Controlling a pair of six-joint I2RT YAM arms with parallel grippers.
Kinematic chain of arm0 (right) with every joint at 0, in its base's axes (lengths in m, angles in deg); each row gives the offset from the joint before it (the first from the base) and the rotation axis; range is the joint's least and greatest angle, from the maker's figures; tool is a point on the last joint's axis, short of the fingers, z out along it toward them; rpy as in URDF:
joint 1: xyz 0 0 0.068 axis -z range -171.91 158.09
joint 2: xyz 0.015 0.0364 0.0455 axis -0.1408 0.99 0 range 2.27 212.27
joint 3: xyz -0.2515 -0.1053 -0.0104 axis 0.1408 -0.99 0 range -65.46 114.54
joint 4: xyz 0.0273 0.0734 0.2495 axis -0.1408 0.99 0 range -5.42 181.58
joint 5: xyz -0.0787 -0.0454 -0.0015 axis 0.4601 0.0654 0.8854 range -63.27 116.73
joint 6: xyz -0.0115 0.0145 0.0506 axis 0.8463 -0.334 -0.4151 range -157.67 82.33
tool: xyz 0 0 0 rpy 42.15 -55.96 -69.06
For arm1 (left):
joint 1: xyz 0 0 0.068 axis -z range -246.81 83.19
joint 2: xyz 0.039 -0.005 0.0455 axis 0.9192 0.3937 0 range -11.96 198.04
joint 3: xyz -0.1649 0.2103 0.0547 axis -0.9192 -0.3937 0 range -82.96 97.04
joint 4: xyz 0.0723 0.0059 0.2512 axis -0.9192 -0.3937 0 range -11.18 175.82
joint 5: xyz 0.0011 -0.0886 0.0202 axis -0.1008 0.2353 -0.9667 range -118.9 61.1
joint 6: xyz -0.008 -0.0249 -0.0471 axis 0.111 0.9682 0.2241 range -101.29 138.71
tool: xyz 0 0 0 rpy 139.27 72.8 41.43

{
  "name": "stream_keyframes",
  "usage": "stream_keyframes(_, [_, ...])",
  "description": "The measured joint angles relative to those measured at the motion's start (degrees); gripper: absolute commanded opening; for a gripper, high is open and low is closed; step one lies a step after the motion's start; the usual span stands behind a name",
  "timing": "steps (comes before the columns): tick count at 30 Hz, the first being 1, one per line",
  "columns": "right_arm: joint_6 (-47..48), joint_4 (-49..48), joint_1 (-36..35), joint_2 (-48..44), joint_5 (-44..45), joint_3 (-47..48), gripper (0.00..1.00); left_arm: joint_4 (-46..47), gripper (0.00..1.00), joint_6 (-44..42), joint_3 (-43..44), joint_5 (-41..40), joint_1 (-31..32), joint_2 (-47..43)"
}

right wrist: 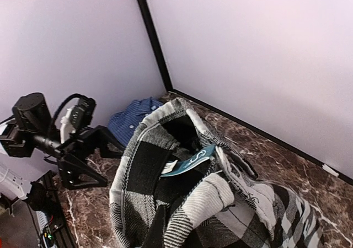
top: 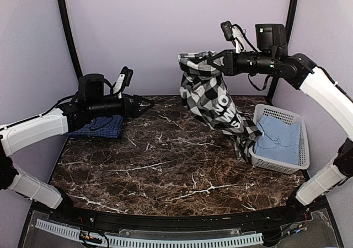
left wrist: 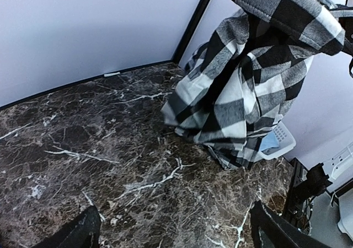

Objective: Fold and stack the long sleeve shirts
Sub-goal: Place the crumpled shirt at the center of the board.

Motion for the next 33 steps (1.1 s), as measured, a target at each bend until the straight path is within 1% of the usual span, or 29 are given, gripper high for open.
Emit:
stream_keyframes(5, [1.4,1.5,-5.4,5.9,-3.5,9.4,0.0,4.0,0.89,2.5,0.7,0.7,2.0,1.5])
stream_keyframes(10, [2.9,3.3,-9.5,10.9,-5.0,16.4,0.0,6.1,0.82,3.9,0.7,-1.3,3.7,2.1])
stream_keyframes(12, [3.3,3.9,-10.5,12.2,-5.3,17.9,0.0,6.5,0.72,4.2,0.7,-1.9,4.1,2.4])
stream_keyframes(13, [3.4,4.1,-10.9,12.6,-5.5,18.2,0.0,6.6,0.6,4.6,0.7,-1.9,4.2,2.5])
stream_keyframes(14, [3.5,4.4,-11.2,12.8,-5.5,18.4,0.0,6.8,0.51,4.5,0.7,-1.8,4.2,2.7])
stream_keyframes(15, [3.5,4.7,-11.3,12.9,-5.6,18.4,0.0,7.1,0.34,5.0,0.7,-1.7,4.2,2.8])
stream_keyframes(16, [3.6,5.1,-11.5,12.9,-5.5,18.5,0.0,7.4,0.26,4.9,0.7,-1.4,4.2,2.8])
stream_keyframes(17, [3.7,5.3,-11.5,12.9,-5.1,18.5,0.0,7.8,0.12,4.8,0.7,-1.4,4.2,2.8])
stream_keyframes(19, [3.7,5.4,-11.6,12.9,-3.8,18.5,0.0,7.9,0.01,4.5,0.7,-1.7,4.2,2.5])
stream_keyframes(22, [3.8,5.6,-11.6,12.4,-0.9,18.4,0.0,7.1,0.0,3.4,0.7,-3.8,4.2,1.1])
stream_keyframes(26, [5.0,4.8,-11.6,9.4,1.5,16.6,0.0,4.4,0.0,0.3,2.6,-5.6,4.2,-3.9])
stream_keyframes(29, [6.3,3.9,-11.6,6.1,1.8,16.1,0.0,2.6,0.0,-2.4,8.1,-4.9,4.4,-6.9])
stream_keyframes(33, [8.1,1.0,-11.7,1.2,1.2,16.0,0.0,0.3,0.0,-5.7,19.0,-0.9,5.3,-8.9])
